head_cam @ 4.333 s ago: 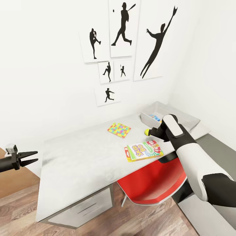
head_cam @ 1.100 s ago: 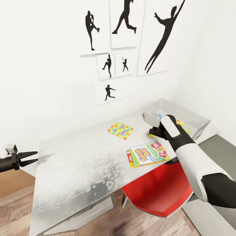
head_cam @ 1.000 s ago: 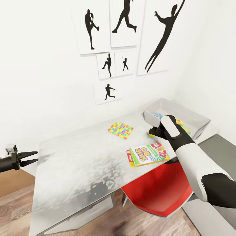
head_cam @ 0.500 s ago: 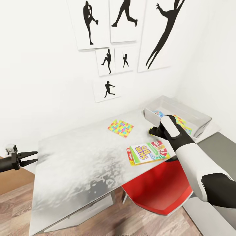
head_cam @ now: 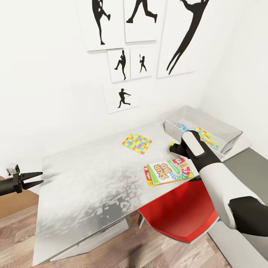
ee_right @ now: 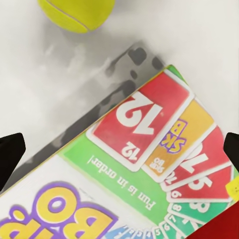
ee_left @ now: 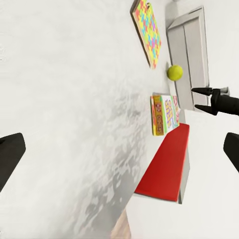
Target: Put all the toys in the child's room - the three board games (two on the bed and one on the table), the two jigsaw puzzles on the table, and the tennis ball on the table - inside the toy box on the table in the child's room.
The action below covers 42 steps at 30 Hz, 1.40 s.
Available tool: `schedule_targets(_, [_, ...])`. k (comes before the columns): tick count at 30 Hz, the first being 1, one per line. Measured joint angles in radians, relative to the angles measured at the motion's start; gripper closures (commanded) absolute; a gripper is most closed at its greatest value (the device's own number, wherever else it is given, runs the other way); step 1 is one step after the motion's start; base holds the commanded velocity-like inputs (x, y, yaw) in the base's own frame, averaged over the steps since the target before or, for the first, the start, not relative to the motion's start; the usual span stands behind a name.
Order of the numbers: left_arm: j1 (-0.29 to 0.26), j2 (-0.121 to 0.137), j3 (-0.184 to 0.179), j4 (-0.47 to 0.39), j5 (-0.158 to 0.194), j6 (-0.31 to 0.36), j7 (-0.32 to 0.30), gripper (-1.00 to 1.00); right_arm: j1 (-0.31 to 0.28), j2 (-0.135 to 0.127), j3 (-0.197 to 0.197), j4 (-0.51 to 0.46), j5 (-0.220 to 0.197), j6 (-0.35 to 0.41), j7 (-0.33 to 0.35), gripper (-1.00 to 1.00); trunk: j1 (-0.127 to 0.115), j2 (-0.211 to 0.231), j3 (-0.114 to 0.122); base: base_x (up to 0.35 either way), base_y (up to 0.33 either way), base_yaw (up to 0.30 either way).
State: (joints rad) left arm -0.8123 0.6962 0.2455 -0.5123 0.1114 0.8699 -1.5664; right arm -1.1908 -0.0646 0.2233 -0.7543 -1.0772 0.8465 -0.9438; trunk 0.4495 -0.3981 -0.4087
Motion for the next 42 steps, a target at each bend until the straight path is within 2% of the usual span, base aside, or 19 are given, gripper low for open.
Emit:
schedule_targets(25, [0.0,-0.002,0.0,0.001,0.001,0.0,0.0,-1.0,0.0,-0.001,-0.001,-0.001,0.003,-0.001,0.0,-1.0,0.0,0.0,-0.04,0.0,0.0,0.0])
schedule_targets(29, [0.0,-0.002,0.0,0.001,0.001,0.0,0.0,-1.0,0.0,0.0,-0.002,-0.001,0.033,-0.001,0.0,-1.0,0.0,0.0,-0.042,0.0,0.0,0.0])
schedule_targets(36, [0.0,-0.001,0.0,0.002,0.002,0.0,0.0,-1.0,0.0,0.0,-0.005,-0.001,0.117,-0.001,0.0,-1.0,0.0,0.0,-0.043,0.0,-0.005,0.0])
schedule_targets(42, [0.0,-0.001,0.0,0.002,0.002,0.0,0.0,-1.0,0.0,0.0,-0.006,-0.001,0.132,-0.002,0.0,-1.0,0.0,0.0,-0.043,0.0,-0.012,0.0])
